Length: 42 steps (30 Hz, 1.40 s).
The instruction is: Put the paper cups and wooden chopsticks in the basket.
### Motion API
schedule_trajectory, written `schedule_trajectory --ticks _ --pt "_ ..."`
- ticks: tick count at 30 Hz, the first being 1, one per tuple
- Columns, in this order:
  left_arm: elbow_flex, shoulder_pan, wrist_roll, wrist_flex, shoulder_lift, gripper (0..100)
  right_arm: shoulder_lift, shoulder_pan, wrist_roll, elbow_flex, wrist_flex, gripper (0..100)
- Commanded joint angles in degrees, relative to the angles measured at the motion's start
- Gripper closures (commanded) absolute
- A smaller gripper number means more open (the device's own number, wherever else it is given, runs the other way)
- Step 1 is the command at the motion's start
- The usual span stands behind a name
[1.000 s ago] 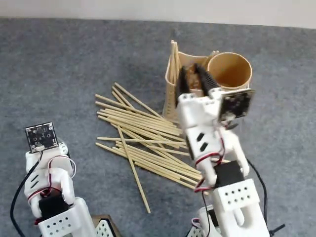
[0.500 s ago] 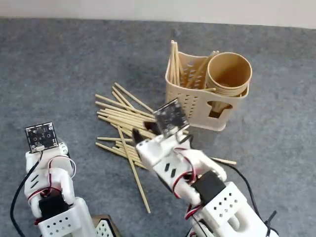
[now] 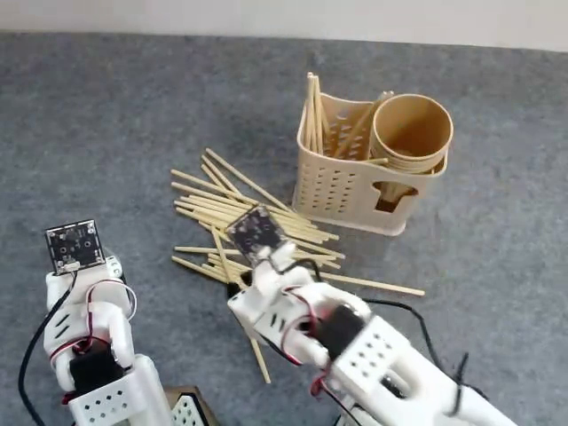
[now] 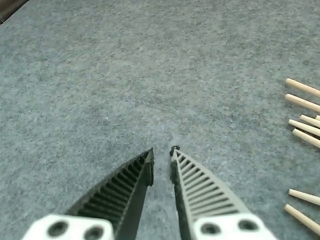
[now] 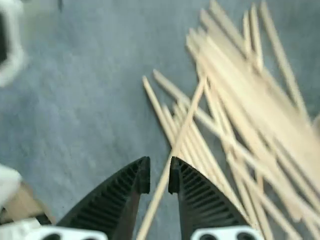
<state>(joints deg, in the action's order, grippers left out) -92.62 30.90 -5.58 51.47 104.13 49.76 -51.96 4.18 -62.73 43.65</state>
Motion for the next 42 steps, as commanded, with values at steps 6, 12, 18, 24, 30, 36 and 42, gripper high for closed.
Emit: schedule_trajectory --ticks 6,12,18,24,30,36,42 --pt "0.7 -0.5 -0.5 -1.2 0.4 92 -17.3 -2.0 -0.2 6.5 0.1 92.5" --pt "0.7 1.3 -0.5 -1.2 0.4 92 -23.7 -4.4 -0.1 8.3 0.0 92.5" --pt "0.7 1.3 -0.5 -1.2 0.4 92 -29.5 -4.4 -0.1 10.6 0.0 92.5" --pt "0.7 1.3 -0.5 -1.1 0.4 92 -35.1 -3.8 -0.2 12.4 0.0 92.9" --pt "0.7 1.3 -0.5 -1.1 0.4 92 -32.7 -3.8 -0.4 12.3 0.3 99.5" --pt "0.7 1.3 -0.5 -1.1 0.4 92 -21.1 -3.7 -0.4 10.5 2.1 99.3" --pt "0.7 1.3 -0.5 -1.1 0.4 92 -8.0 -3.6 -0.5 7.4 5.0 99.3"
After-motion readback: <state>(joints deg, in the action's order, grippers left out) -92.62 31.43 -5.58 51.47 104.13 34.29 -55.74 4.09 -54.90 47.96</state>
